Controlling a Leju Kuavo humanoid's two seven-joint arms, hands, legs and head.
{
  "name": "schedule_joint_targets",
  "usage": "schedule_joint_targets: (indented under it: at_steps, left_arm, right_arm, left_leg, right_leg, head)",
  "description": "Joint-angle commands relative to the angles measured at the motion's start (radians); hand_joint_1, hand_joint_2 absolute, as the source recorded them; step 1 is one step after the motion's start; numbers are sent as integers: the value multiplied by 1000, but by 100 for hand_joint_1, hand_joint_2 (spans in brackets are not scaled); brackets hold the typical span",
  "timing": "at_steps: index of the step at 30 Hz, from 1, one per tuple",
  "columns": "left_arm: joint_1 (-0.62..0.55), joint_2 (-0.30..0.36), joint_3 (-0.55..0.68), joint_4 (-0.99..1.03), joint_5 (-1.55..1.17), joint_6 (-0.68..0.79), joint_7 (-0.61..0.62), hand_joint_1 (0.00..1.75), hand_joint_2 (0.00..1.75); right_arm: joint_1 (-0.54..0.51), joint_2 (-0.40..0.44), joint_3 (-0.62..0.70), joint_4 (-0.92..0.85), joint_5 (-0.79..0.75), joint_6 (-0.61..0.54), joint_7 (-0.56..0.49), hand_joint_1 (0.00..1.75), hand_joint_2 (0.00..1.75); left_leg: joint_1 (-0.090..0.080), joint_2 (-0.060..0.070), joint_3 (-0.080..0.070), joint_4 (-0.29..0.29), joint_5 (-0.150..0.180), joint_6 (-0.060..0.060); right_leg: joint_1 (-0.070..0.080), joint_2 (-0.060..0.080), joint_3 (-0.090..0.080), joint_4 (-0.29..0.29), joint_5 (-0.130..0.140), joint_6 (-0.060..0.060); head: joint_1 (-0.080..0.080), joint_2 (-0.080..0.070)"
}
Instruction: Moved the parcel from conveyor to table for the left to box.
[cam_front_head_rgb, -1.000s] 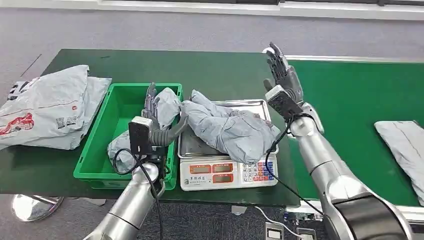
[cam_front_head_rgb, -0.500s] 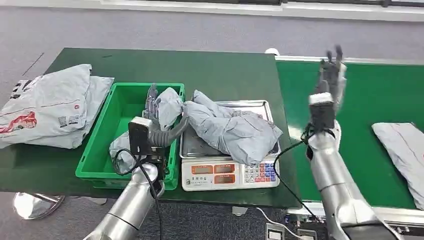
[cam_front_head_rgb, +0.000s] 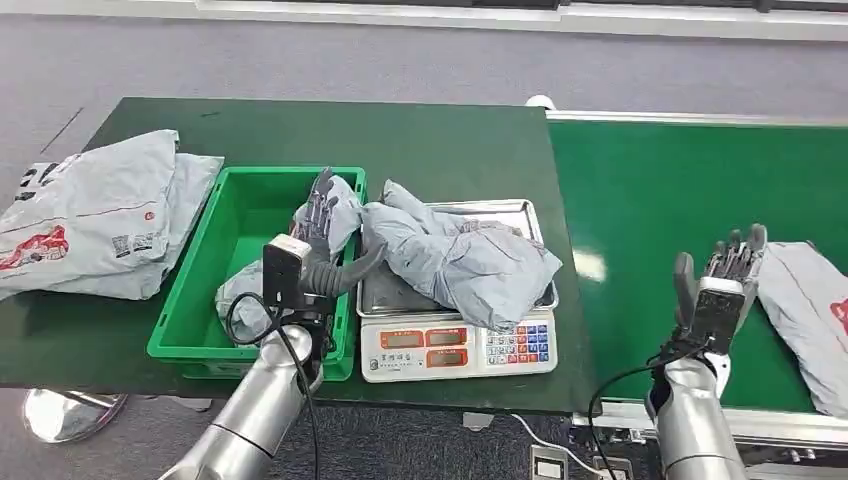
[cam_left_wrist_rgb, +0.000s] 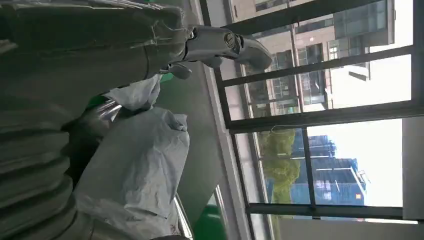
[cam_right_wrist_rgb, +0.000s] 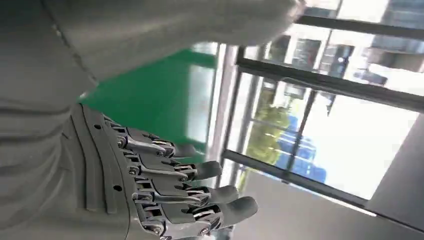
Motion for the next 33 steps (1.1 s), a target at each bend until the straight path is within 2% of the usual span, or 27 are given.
schedule_joint_targets:
  at_steps: [1,13,14,15,17,18,19,21,26,33]
  left_arm:
    - [-56,25,3,62,-24,-3,3,0,175]
    - [-56,25,3,62,-24,-3,3,0,175]
    - [-181,53,-123,188,-149,123,128,0,175]
    - [-377,-59,-301,528,-465,113,302,0,175]
    - [-444,-105,-379,553,-584,91,441,0,175]
    - [-450,-115,-393,563,-604,30,496,0,175]
    - [-443,-115,-412,559,-627,22,516,0,175]
    - [-431,-115,-428,572,-636,-28,548,0,175]
    - [-421,-115,-423,586,-645,-13,535,0,175]
    - [-424,-115,-430,591,-659,-57,569,0,175]
  right_arm:
    - [-43,51,-104,157,26,49,1,0,175]
    - [-43,51,-104,157,26,49,1,0,175]
    - [-70,33,-56,228,67,158,1,0,175]
    - [-104,58,-83,265,123,185,1,0,175]
    - [-109,83,-110,261,158,186,1,0,175]
    - [-101,93,-122,242,173,197,1,0,175]
    - [-96,100,-138,237,187,204,1,0,175]
    - [-88,109,-160,222,210,218,1,0,175]
    - [-87,111,-172,218,221,226,1,0,175]
    - [-87,115,-179,213,227,235,1,0,175]
  left_leg:
    - [1,2,4,-2,-1,-1]
    - [1,3,4,-1,-1,-1]
    - [1,2,3,-1,-1,-1]
    - [1,3,4,-1,-1,-1]
    - [2,-7,-3,3,1,0]
    - [3,-10,-2,4,2,-1]
    - [1,-4,-3,3,3,1]
    - [1,-3,-1,0,4,2]
    - [-1,3,2,0,2,1]
    - [-1,3,-1,1,3,2]
  right_leg:
    - [2,2,4,-2,0,-1]
    - [1,3,3,-2,0,-1]
    - [1,3,2,-1,0,-1]
    - [1,3,4,-2,0,-2]
    - [2,-7,0,2,-1,-1]
    - [3,-9,2,1,-1,-1]
    - [1,-4,-1,0,1,0]
    - [1,-3,1,-2,2,1]
    - [-1,3,2,-2,3,0]
    - [-1,3,-1,0,3,0]
  head:
    - [0,0]
    - [0,0]
    - [0,0]
    - [0,0]
    - [0,0]
    - [0,0]
    - [0,0]
    - [0,0]
    - [0,0]
    - [0,0]
